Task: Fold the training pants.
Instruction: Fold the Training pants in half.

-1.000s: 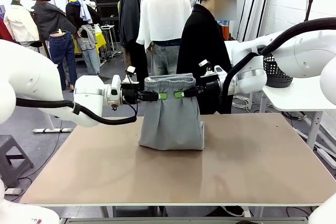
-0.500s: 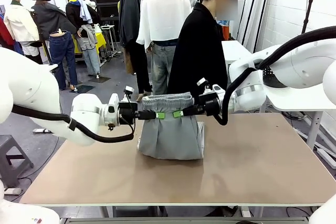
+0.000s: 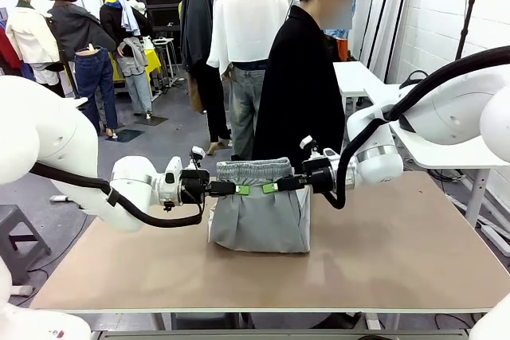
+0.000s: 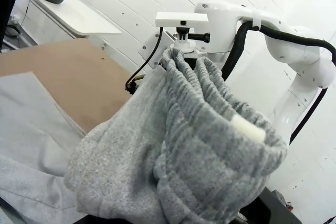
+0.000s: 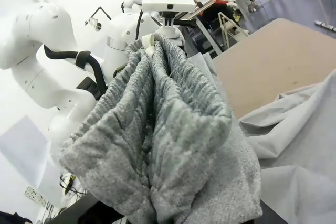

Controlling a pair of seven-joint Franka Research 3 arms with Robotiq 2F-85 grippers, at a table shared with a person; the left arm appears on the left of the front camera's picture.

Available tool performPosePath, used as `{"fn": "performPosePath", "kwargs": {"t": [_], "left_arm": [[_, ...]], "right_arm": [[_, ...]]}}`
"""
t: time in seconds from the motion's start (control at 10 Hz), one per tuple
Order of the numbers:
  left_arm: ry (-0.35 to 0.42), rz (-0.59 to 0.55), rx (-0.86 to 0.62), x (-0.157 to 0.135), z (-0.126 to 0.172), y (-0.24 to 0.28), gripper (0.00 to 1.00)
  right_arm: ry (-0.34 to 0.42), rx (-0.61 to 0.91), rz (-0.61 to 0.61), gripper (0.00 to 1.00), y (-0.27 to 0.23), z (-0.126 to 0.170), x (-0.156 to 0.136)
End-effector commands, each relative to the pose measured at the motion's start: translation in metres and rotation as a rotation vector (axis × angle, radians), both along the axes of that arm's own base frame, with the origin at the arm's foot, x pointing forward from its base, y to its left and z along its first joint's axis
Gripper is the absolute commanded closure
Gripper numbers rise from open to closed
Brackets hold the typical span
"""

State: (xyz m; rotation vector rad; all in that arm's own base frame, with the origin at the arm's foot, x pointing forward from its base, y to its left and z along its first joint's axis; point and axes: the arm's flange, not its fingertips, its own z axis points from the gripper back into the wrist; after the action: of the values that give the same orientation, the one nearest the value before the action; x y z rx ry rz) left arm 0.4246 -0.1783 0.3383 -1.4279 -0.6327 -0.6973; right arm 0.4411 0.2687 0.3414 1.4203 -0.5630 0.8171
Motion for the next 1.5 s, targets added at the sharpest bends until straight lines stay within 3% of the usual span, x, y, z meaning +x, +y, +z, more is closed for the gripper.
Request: {"fn": "performPosePath", "kwargs": {"t": [0.0, 0.2, 0.3, 0.7, 0.8, 1.0, 1.4], "left_arm": [[0.048, 0.010, 0.027, 0.020, -0.007, 0.025, 1.00], [0.108, -0.016, 0.023, 0.032, -0.017, 0.027, 1.00], [0.038, -0.003, 0.013, 0.013, -0.010, 0.001, 1.00], [0.038, -0.003, 0.013, 0.013, -0.010, 0.001, 1.00], [0.053, -0.017, 0.016, 0.018, -0.012, -0.002, 1.00], [0.162, -0.032, 0.059, 0.047, -0.017, -0.005, 1.00], [0.235, -0.019, 0.098, 0.080, -0.048, -0.017, 1.00]], "right_arm": [[0.088, 0.021, -0.076, 1.00, -0.018, -0.008, 0.018], [0.149, 0.009, -0.082, 1.00, -0.018, -0.019, 0.023], [0.074, 0.004, -0.024, 1.00, -0.001, -0.014, 0.005], [0.074, 0.004, -0.024, 1.00, -0.001, -0.014, 0.005], [0.096, 0.003, -0.022, 1.00, 0.002, -0.016, 0.008], [0.196, 0.037, -0.040, 1.00, -0.003, -0.027, 0.022], [0.292, 0.028, -0.110, 1.00, -0.011, -0.058, 0.038]]}}
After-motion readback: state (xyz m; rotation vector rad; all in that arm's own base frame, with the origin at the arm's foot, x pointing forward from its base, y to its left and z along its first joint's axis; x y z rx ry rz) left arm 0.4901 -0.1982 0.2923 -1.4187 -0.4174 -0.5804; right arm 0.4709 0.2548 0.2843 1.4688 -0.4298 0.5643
